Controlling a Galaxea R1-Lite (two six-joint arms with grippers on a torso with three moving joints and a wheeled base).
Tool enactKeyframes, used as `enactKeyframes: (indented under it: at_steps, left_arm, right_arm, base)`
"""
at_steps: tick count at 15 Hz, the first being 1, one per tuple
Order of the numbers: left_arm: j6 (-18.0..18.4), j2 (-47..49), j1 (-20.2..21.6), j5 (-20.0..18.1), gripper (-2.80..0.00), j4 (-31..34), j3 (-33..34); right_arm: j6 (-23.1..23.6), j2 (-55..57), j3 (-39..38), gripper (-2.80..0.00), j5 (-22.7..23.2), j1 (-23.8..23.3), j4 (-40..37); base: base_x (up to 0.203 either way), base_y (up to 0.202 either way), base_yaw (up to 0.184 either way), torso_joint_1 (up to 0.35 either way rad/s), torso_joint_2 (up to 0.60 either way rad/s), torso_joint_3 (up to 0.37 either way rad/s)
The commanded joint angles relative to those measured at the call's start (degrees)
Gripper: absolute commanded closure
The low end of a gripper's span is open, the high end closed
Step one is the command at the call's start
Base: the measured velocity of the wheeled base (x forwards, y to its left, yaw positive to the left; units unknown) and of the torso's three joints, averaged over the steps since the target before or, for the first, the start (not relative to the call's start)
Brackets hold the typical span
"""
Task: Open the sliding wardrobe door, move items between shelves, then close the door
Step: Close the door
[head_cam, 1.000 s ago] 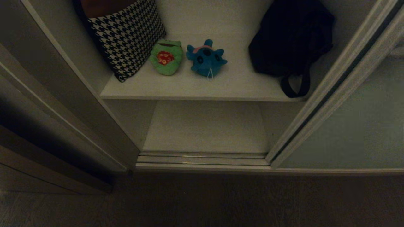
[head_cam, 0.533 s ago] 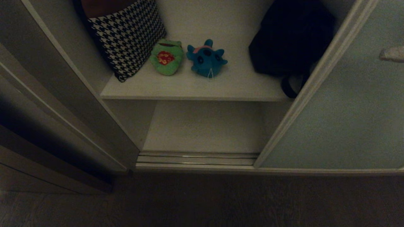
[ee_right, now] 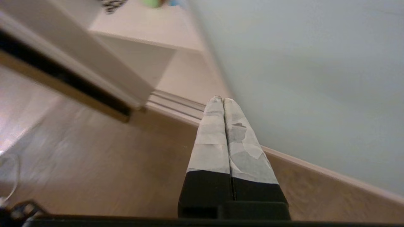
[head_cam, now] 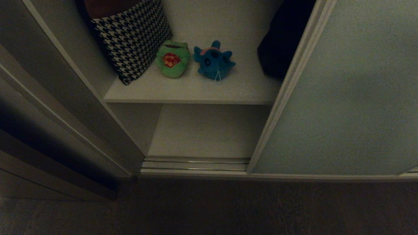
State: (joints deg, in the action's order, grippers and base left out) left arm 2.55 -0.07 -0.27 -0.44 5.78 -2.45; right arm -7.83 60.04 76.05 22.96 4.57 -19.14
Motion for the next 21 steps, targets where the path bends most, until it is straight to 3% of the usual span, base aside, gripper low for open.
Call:
enactKeyframes:
  at_steps: [1, 5, 10, 13, 16, 17, 18, 21]
  left_arm:
    - [0.0, 0.1, 0.0, 0.0, 0.00, 0.0, 0.0]
    - [0.0, 0.1, -0.1, 0.0, 0.00, 0.0, 0.0]
    - [0.0, 0.1, 0.0, 0.0, 0.00, 0.0, 0.0]
    - [0.0, 0.1, 0.0, 0.0, 0.00, 0.0, 0.0]
    - [0.0, 0.1, 0.0, 0.0, 0.00, 0.0, 0.0]
    - [0.0, 0.1, -0.1, 0.0, 0.00, 0.0, 0.0]
    - [0.0, 0.1, 0.0, 0.0, 0.00, 0.0, 0.0]
    - [0.0, 0.1, -0.1, 0.0, 0.00, 0.0, 0.0]
  right_arm:
    - [-0.1, -1.0, -0.6, 0.00, -0.5, -2.0, -0.3]
    - [-4.1, -1.6, -0.4, 0.00, -1.4, -5.0, -0.6]
    - [-4.4, -1.7, -1.8, 0.00, -1.3, -7.5, -0.6]
    - [-5.0, -1.3, -1.9, 0.00, -1.3, -14.4, -0.6]
    - [-7.3, -0.7, -1.2, 0.00, -1.1, -26.9, -0.4]
    - [-7.7, -0.7, -1.1, 0.00, -0.9, -28.7, -0.4]
    - [-7.7, -0.8, -1.2, 0.00, -0.6, -28.5, -0.5]
    - [-7.5, -0.5, -1.2, 0.00, -0.2, -19.8, -0.5]
  base:
    - [0.000, 0.000, 0.000, 0.000, 0.00, 0.000]
    - [0.000, 0.000, 0.000, 0.000, 0.00, 0.000]
    - [0.000, 0.000, 0.000, 0.000, 0.00, 0.000]
    - [0.000, 0.000, 0.000, 0.000, 0.00, 0.000]
    - [0.000, 0.000, 0.000, 0.000, 0.00, 0.000]
    - [0.000, 0.000, 0.000, 0.000, 0.00, 0.000]
    - [0.000, 0.000, 0.000, 0.000, 0.00, 0.000]
    - [0.000, 0.000, 0.000, 0.000, 0.00, 0.000]
